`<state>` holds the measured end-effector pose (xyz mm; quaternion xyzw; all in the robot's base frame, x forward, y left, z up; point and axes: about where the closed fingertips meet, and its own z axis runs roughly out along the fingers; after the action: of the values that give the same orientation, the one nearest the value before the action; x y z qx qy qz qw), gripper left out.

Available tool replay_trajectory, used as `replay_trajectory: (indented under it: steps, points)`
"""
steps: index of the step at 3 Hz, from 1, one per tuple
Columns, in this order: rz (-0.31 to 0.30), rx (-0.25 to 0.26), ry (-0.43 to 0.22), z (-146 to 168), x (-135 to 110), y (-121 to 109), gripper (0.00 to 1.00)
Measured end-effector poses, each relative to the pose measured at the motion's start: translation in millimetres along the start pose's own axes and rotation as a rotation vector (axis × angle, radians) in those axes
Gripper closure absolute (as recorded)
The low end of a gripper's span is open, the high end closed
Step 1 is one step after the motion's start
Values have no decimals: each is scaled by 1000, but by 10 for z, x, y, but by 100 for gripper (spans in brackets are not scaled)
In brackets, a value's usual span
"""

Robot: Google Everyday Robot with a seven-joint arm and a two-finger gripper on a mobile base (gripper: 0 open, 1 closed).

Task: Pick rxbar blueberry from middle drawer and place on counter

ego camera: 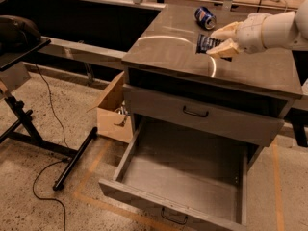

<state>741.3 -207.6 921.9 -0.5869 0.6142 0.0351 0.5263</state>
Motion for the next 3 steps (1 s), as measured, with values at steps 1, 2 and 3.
replay_trajectory:
  steps: [1, 2, 3]
  points:
    - [61, 10, 15, 185, 83, -275, 100]
    - [134, 14, 70, 346, 168, -420, 82]
    - [185, 9, 117, 574, 318, -444, 58]
